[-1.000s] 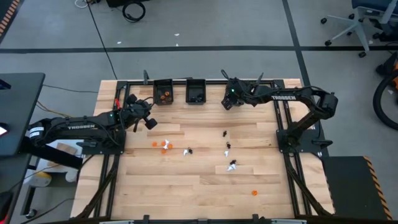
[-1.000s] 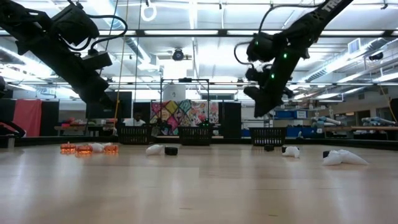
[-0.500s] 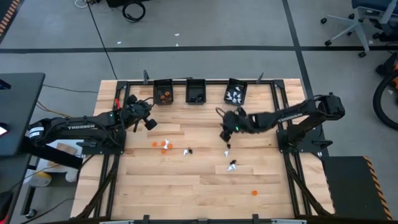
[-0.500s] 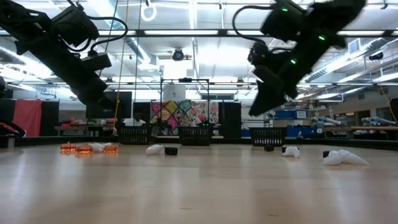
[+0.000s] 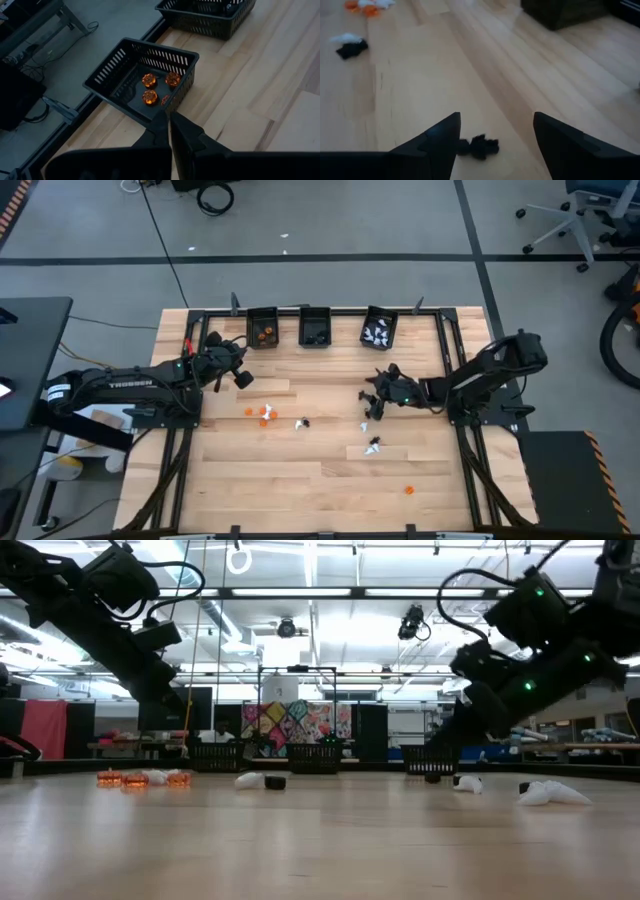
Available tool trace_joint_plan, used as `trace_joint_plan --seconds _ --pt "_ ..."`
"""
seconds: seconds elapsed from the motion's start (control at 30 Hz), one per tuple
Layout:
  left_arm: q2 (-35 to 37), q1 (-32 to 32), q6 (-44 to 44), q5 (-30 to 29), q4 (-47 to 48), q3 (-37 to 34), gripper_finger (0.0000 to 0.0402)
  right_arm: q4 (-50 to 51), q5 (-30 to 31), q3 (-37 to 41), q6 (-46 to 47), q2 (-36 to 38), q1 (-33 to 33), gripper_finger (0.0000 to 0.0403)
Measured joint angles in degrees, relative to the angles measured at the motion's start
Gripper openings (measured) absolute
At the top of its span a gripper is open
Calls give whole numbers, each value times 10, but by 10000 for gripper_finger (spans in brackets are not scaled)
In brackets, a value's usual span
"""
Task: Sort Halloween decoration
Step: Put the black skeleton toy into the black middle basket
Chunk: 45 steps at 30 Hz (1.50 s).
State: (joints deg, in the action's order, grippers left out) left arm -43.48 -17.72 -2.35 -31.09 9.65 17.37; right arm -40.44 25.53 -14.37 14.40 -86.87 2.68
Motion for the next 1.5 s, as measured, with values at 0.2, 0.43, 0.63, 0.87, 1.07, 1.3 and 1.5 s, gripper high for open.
trace_joint_plan --seconds 0.2,0.43,0.63,0.87,1.07,1.3,1.5 --pt "0 0 -2 0 0 0 0 -115 -30 9 -48 -99 -2 247" --pt "0 0 -2 0 0 0 0 -207 -48 8 -53 -184 -17 230" --pt "0 0 -2 0 0 0 0 -244 -64 8 -69 -213 -17 156" --pt "0 0 -2 -1 0 0 0 -239 -75 7 -73 -213 -18 62" --pt "0 0 -2 -1 0 0 0 -209 -76 -10 -62 -185 -18 57" --pt "0 0 -2 -1 -11 0 0 -21 -146 -128 -56 -159 -53 43" --pt "0 0 -3 -1 -11 0 0 105 -202 -260 -87 -164 -91 23"
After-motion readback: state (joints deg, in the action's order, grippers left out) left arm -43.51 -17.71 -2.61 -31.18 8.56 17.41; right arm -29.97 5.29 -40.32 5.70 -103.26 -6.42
